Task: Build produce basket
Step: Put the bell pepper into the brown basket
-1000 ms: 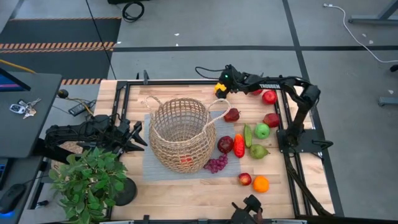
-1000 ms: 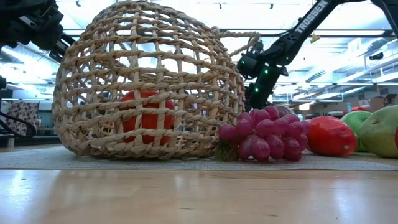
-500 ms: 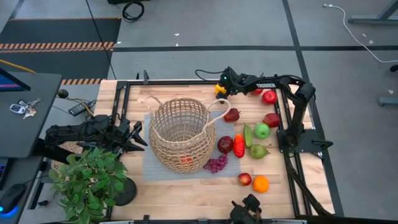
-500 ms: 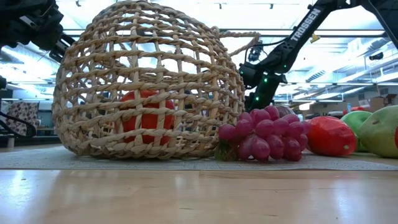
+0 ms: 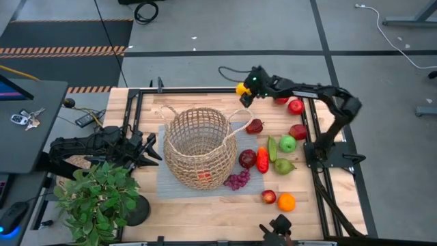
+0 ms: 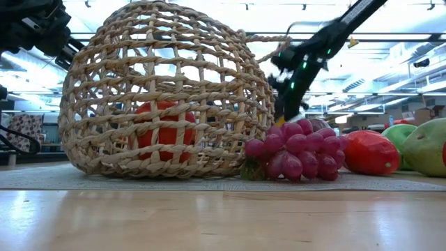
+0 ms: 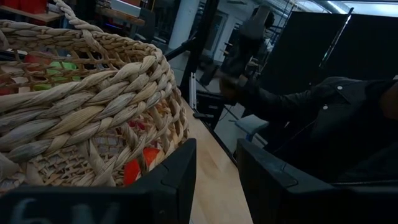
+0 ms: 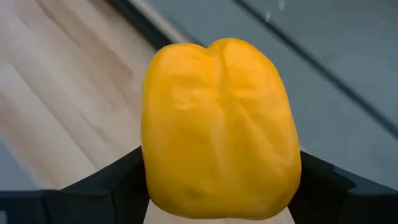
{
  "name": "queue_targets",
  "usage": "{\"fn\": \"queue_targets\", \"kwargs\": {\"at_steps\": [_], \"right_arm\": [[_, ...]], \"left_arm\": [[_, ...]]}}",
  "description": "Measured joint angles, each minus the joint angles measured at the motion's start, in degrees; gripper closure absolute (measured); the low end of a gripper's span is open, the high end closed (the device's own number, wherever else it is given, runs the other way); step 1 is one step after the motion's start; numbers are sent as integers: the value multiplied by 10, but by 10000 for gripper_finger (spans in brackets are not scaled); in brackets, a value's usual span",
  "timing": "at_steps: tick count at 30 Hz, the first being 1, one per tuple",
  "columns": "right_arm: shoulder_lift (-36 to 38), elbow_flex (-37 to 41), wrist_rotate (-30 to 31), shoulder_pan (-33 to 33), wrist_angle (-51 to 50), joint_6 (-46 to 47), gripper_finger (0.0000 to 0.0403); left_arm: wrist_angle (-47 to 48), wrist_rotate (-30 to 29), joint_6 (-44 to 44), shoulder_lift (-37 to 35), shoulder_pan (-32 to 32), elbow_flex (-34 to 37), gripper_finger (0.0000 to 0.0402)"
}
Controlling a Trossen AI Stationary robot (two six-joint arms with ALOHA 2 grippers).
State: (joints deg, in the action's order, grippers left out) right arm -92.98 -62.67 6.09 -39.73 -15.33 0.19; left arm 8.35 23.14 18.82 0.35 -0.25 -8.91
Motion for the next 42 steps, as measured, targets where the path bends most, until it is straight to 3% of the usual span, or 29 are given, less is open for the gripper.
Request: {"fn": "queue_targets", "kwargs": {"at_steps": [7,13,20,25,36,42], "right_arm": [[124,0,-76,28,6,0,101],[197,0,-80,79,32,1,99],[233,0,-119,158,86,-6,99],[233,0,-117,207,106,-79,99],[206,0,62,267,113,-373,98],[206,0,102,305,127,-483,98]], "left_arm": [[0,0,0,0,0,0,280],[0,0,0,0,0,0,280],[0,0,0,0,0,0,280],[0,0,0,0,0,0,280],[0,0,0,0,0,0,280],[-1,0,0,0,0,0,280]]}}
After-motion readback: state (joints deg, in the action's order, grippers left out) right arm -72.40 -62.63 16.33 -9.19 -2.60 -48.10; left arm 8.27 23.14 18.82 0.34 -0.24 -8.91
